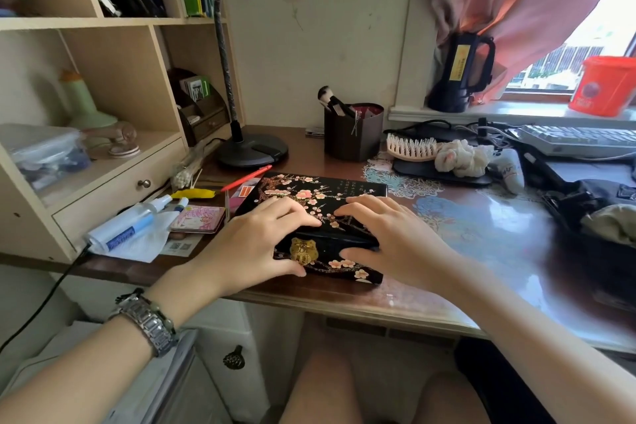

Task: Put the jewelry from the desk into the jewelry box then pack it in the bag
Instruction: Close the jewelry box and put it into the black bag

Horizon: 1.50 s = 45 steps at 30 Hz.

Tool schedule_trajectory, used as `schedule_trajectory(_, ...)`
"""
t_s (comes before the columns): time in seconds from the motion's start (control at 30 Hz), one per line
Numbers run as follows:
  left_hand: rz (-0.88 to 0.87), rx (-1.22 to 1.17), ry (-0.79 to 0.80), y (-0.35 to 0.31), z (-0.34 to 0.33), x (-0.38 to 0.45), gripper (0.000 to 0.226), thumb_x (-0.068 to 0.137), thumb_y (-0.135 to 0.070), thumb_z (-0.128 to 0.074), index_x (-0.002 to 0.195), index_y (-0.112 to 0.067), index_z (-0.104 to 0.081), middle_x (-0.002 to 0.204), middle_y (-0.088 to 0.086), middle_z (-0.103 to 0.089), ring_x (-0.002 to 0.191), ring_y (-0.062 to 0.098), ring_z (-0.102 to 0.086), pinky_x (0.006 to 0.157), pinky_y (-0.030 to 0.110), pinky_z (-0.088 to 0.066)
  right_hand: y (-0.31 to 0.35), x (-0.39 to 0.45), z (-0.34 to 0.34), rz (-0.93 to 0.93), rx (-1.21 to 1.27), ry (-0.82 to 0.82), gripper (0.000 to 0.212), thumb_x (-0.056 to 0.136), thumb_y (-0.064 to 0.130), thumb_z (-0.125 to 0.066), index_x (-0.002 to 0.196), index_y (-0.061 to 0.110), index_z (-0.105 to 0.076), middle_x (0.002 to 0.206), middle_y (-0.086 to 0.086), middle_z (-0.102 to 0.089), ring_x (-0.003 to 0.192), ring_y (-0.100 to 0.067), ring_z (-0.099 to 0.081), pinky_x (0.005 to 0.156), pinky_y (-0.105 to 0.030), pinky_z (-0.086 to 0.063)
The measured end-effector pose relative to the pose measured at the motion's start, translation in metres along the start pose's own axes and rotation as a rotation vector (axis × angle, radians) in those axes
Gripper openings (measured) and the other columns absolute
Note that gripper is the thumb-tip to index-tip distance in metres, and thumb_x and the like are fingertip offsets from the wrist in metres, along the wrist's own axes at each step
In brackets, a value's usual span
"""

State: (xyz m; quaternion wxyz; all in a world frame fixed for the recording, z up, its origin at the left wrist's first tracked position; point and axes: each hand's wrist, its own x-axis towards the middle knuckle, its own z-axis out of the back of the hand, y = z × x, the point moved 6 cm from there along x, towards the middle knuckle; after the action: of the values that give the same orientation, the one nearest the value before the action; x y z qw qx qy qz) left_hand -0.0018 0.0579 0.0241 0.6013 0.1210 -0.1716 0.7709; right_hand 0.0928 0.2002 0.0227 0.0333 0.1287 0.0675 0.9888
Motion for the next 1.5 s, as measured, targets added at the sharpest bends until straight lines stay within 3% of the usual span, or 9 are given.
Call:
schedule_trajectory(0.13, -0.031, 0.106, -0.148, -0.007, -0.008, -0.005, 0.058, 0.069, -0.036, -0.08, 0.12, -0.027, -0.055, 0.112, -0.007, -0.056, 0.106, 0.009, -0.051, 0.082, 0.027, -0.05, -0.001, -0.001, -0.001, -0.002, 0.005, -0.004, 0.057, 0.087, 0.05, -0.055, 0.138, 0.031, -0.038, 0.147, 0.008, -0.038, 0.136, -0.018, -0.032, 0.111, -0.036, -0.03)
schedule_trajectory(0.37, -0.018, 0.023, -0.162, -0.004, -0.016, -0.007, 0.061, 0.071, -0.044, -0.074, 0.124, -0.025, -0.054, 0.12, -0.005, -0.054, 0.115, 0.01, -0.048, 0.1, 0.026, -0.04, -0.002, -0.004, -0.004, 0.002, 0.017, -0.038, 0.057, 0.088, 0.049, -0.055, 0.139, 0.031, -0.038, 0.149, 0.006, -0.036, 0.139, -0.018, -0.029, 0.114, -0.036, -0.025)
schedule_trajectory(0.53, 0.25, -0.277, -0.289, 0.032, -0.003, -0.011, 0.06, 0.072, -0.062, -0.06, 0.125, -0.037, -0.05, 0.136, -0.019, -0.039, 0.131, -0.006, -0.029, 0.106, 0.017, -0.019, -0.011, -0.007, -0.013, -0.119, 0.283, -0.035, 0.062, 0.082, 0.047, -0.065, 0.138, 0.037, -0.038, 0.157, 0.004, -0.012, 0.147, -0.02, -0.006, 0.119, -0.047, -0.018)
schedule_trajectory(0.7, 0.469, -0.434, -0.181, 0.067, -0.006, -0.016, 0.083, 0.055, -0.07, -0.063, 0.131, -0.045, -0.04, 0.14, -0.024, -0.027, 0.13, -0.009, -0.023, 0.106, 0.024, -0.022, -0.03, -0.017, -0.025, -0.246, 0.537, -0.121, 0.077, 0.071, 0.043, -0.077, 0.134, 0.045, -0.035, 0.156, 0.012, 0.001, 0.147, -0.013, 0.003, 0.112, -0.029, -0.016)
schedule_trajectory(0.83, 0.463, -0.452, -0.003, 0.071, -0.014, -0.016, 0.091, 0.052, -0.063, -0.079, 0.132, -0.055, -0.035, 0.149, -0.028, -0.018, 0.134, -0.007, -0.016, 0.108, 0.03, -0.021, -0.036, -0.02, -0.036, -0.275, 0.613, -0.071, 0.088, 0.064, 0.048, -0.08, 0.132, 0.057, -0.026, 0.156, 0.015, -0.009, 0.142, -0.015, -0.028, 0.114, -0.036, -0.033)
schedule_trajectory(0.97, 0.42, -0.454, 0.016, 0.071, -0.012, -0.014, 0.091, 0.055, -0.041, -0.087, 0.13, -0.055, -0.038, 0.134, -0.043, -0.022, 0.116, -0.034, -0.016, 0.099, 0.011, -0.024, -0.034, -0.018, -0.039, -0.276, 0.529, -0.074, 0.092, 0.064, 0.043, -0.082, 0.132, 0.054, -0.022, 0.143, 0.026, -0.014, 0.108, 0.004, -0.048, 0.087, -0.002, -0.041)
schedule_trajectory(1.17, 0.429, -0.524, 0.029, 0.076, -0.015, -0.015, 0.094, 0.052, -0.027, -0.091, 0.127, -0.055, -0.041, 0.117, -0.041, -0.047, 0.106, -0.032, -0.038, 0.08, -0.006, -0.034, -0.03, -0.016, -0.036, -0.258, 0.52, -0.127, 0.091, 0.059, 0.043, -0.083, 0.129, 0.053, -0.026, 0.148, 0.015, -0.024, 0.114, -0.01, -0.056, 0.096, -0.03, -0.05)
schedule_trajectory(1.33, 0.434, -0.524, 0.044, 0.078, -0.018, -0.016, 0.1, 0.051, -0.025, -0.092, 0.128, -0.057, -0.037, 0.119, -0.039, -0.046, 0.107, -0.03, -0.039, 0.085, 0.004, -0.036, -0.031, -0.016, -0.034, -0.267, 0.534, -0.159, 0.09, 0.057, 0.043, -0.084, 0.126, 0.055, -0.028, 0.141, 0.002, -0.044, 0.109, -0.013, -0.059, 0.093, -0.033, -0.051)
schedule_trajectory(1.5, 0.452, -0.548, 0.007, 0.078, -0.016, -0.015, 0.099, 0.047, -0.02, -0.093, 0.127, -0.054, -0.044, 0.117, -0.037, -0.049, 0.104, -0.031, -0.041, 0.084, 0.003, -0.037, -0.031, -0.016, -0.029, -0.262, 0.602, -0.236, 0.086, 0.052, 0.029, -0.09, 0.126, 0.038, -0.046, 0.116, 0.01, -0.06, 0.096, 0.009, -0.057, 0.075, 0.002, -0.04)
